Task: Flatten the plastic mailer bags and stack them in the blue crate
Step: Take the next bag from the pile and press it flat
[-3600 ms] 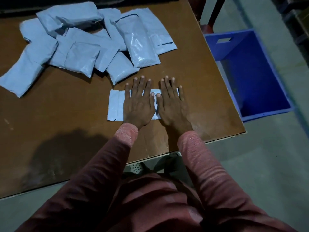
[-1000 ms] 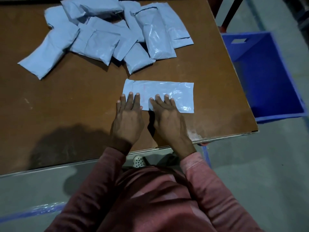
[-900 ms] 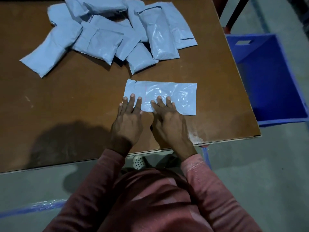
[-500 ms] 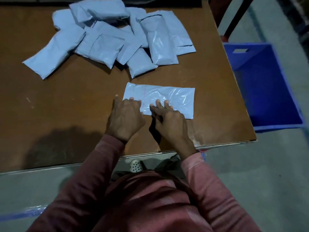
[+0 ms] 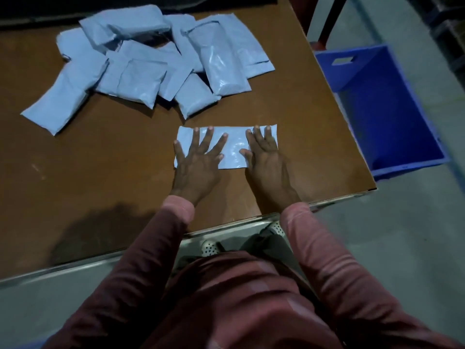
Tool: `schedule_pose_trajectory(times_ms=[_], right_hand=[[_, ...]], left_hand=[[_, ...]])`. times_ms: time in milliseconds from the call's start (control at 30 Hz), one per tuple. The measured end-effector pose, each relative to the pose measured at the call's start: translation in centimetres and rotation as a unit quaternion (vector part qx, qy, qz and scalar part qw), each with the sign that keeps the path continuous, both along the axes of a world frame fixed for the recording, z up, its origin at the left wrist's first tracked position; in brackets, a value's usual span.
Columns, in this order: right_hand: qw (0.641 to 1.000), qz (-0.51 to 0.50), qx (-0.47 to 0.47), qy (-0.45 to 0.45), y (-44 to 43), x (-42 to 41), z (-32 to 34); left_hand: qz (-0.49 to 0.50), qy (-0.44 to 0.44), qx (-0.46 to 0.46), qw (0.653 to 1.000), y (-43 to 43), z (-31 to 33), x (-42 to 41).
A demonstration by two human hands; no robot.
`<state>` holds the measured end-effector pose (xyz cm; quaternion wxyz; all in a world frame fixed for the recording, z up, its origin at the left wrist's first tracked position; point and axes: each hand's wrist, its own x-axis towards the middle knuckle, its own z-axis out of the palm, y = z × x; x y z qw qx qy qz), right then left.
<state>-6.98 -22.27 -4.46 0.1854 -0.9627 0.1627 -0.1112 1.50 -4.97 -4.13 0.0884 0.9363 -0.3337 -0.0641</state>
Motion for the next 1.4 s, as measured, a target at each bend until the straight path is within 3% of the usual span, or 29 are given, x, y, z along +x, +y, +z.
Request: schedule_pose_trajectory(times_ms=[400, 500, 633, 867, 1067, 1400], right_hand=[[0.994, 0.056, -0.024, 0.090, -0.6, -1.0, 1.2], [0.994, 0.026, -0.044, 0.101, 0.0, 0.5, 2.1], [0.990, 0.060, -0.090, 0.085, 0.4, 3.1, 1.8], [0.990, 0.045, -0.109, 0.080, -0.5, 2.5, 0.6], [0.990, 0.026, -0.111, 0.084, -0.4, 3.1, -0.3], [0.989, 0.019, -0.112, 0.093, 0.1, 3.4, -0.2]], left_hand=[[0.001, -0.009, -0.042, 0.999, 0.6, -0.9, -0.8], [-0.002, -0.018, -0.033, 0.999, 0.4, -1.1, -0.6], [-0.009, -0.037, 0.005, 0.999, 0.2, -1.1, -0.6], [-0.122, -0.101, 0.005, 0.987, 0.8, -1.2, 3.1], [-0.035, -0.059, -0.028, 0.997, -0.6, -1.9, 2.8], [-0.034, -0.036, 0.018, 0.999, -0.9, -0.9, 2.6]])
